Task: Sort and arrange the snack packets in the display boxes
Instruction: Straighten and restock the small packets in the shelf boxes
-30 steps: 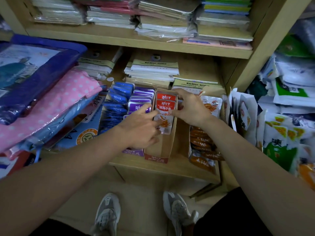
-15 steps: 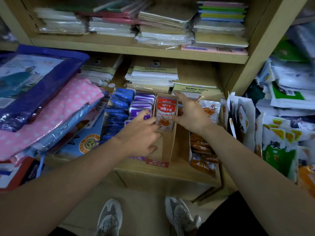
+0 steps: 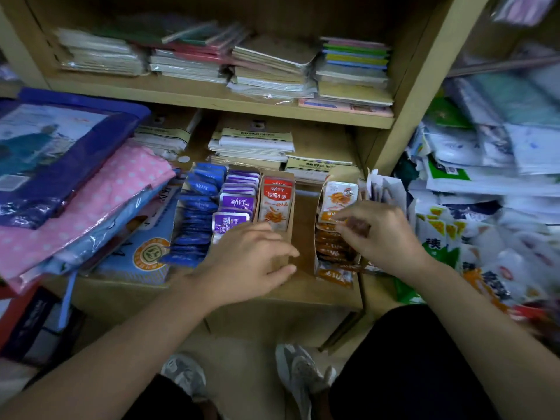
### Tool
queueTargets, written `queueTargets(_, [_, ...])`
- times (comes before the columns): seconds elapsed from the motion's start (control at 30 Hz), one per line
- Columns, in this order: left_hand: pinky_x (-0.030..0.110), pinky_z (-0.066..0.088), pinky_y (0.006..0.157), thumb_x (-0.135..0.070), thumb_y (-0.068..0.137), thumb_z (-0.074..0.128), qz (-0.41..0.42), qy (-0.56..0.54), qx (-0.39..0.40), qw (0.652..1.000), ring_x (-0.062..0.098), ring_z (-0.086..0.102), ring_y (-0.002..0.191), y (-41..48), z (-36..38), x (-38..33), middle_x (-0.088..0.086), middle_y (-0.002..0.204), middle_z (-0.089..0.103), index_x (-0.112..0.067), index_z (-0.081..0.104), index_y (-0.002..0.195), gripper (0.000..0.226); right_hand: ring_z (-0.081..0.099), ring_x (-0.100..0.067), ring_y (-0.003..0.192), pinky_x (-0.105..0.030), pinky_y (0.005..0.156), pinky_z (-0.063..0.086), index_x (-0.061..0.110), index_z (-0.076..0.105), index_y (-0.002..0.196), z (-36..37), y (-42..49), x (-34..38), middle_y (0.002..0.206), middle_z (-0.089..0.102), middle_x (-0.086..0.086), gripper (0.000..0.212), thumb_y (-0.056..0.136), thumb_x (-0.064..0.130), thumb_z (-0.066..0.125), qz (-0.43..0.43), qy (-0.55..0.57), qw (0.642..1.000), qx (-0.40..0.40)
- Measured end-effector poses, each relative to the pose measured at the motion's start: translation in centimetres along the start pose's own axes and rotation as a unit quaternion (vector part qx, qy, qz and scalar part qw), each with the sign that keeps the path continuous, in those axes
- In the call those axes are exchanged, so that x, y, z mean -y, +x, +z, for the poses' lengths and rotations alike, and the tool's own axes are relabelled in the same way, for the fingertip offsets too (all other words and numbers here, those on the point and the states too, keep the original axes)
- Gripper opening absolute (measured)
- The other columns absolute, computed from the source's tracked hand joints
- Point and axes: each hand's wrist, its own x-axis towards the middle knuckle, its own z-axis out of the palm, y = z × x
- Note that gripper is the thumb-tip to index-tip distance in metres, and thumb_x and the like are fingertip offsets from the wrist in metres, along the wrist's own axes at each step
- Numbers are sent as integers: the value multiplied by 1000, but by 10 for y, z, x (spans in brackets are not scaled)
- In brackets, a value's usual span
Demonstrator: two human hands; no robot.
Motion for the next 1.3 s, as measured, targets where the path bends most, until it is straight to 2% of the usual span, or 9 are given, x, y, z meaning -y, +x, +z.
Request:
queueTargets(0.1, [33, 44, 99, -57, 91, 62, 4, -18, 76, 997, 6, 54, 114, 5, 14, -25, -17, 120, 66, -35, 63, 131, 46, 61, -5, 90, -24, 82, 53, 20, 70, 122, -8, -31, 7, 106, 64, 11, 35, 87, 19, 77, 59, -27, 993, 98])
queueTargets(0.27, [34, 50, 98, -45, 87, 73, -1, -58, 94, 994, 6, 53, 119, 23, 51, -40, -16, 131, 59, -37, 58, 135, 51, 64, -19, 108, -23, 90, 45, 20, 66, 128, -5, -57, 6, 120, 67, -2, 44, 85, 21, 77, 112, -74, 975, 176])
queueTargets(0.5, [18, 52, 79, -42, 95, 64, -34, -100, 9, 994, -2, 55, 90, 43, 70, -42, -16, 105, 63, -32, 64, 105, 14, 58, -16, 107, -28, 96, 46, 21, 60, 133, 31, -75, -16, 120, 68, 3, 62, 78, 35, 84, 103, -21, 985, 136])
queueTargets(0.67, [26, 55, 72, -45, 89, 70, -55, -168, 6, 984, -1, 63, 80, 48, 69, -37, -20, 87, 69, -30, 73, 90, 15, 65, -20, 96, -36, 90, 44, 20, 71, 116, 67, -85, -29, 107, 74, 2, 28, 88, 25, 73, 103, 2, 995, -4])
queueTargets(0.93, [18, 54, 61, -53, 85, 73, -35, -249, -16, 968, 4, 68, 74, 24, 52, -39, -16, 83, 72, -23, 79, 96, 33, 59, -14, 99, -28, 91, 42, 25, 75, 111, 50, -101, -16, 107, 72, 6, 21, 91, 32, 72, 92, 96, 990, 57])
queueTargets(1.03, [23, 52, 74, -49, 87, 72, -50, -176, -81, 980, 6, 63, 92, 33, 48, -25, -11, 99, 68, -22, 74, 113, 37, 57, -19, 104, -32, 94, 44, 26, 73, 116, 47, -104, -14, 112, 71, 7, 28, 88, 33, 74, 103, 65, 991, 63])
queueTargets(1.13, [30, 34, 100, -47, 86, 74, -55, -59, 30, 996, 8, 43, 127, 52, 44, -10, -13, 137, 56, -33, 56, 141, 60, 50, -16, 118, -34, 110, 39, 27, 61, 133, 41, -109, -13, 127, 64, 7, 55, 82, 13, 77, 94, 52, 989, 99])
queueTargets(1.2, [36, 34, 104, -48, 88, 70, -45, -20, 61, 997, 9, 40, 129, 61, 49, -3, -14, 143, 55, -35, 52, 146, 61, 42, -10, 127, -30, 117, 31, 26, 53, 143, 31, -109, -15, 135, 57, 7, 74, 78, -7, 67, 106, 78, 986, 105])
queueTargets(1.3, [42, 45, 96, -51, 89, 62, -32, -23, 38, 999, 7, 51, 113, 72, 56, 2, -15, 128, 67, -36, 63, 134, 47, 47, -11, 123, -20, 107, 39, 20, 59, 138, 14, -98, -23, 131, 60, 4, 67, 79, -11, 60, 131, 95, 986, 34])
